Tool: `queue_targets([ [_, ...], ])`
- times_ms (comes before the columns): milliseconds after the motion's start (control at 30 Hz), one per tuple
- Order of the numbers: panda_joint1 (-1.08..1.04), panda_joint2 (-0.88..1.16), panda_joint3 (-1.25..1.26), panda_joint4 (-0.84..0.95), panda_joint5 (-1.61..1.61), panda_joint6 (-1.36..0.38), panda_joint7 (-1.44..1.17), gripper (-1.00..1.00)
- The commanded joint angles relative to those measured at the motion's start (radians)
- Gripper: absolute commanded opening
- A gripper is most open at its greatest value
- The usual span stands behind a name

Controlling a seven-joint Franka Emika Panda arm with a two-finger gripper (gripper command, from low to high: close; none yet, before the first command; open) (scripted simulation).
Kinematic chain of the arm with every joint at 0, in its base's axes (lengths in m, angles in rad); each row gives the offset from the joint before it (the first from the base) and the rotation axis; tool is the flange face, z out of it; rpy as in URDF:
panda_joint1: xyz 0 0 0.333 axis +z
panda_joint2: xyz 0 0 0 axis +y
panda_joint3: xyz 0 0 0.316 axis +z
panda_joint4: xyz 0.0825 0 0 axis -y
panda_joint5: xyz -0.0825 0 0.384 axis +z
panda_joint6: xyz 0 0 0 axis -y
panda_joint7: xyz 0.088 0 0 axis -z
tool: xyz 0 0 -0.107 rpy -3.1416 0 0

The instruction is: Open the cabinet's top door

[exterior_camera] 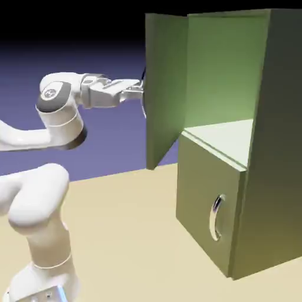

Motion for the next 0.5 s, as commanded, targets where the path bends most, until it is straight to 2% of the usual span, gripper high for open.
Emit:
queue_targets([
  [0, 0.012, -0.009, 0.027, 0.009, 0.021, -0.044, 0.004, -1.00],
  [233, 0.053, -0.038, 0.229, 0.114, 0.145, -0.349, 0.027, -1.00],
  [467, -0.015, -0.019, 0.412, 0.302, 0.258, -0.653, 0.042, -1.00],
])
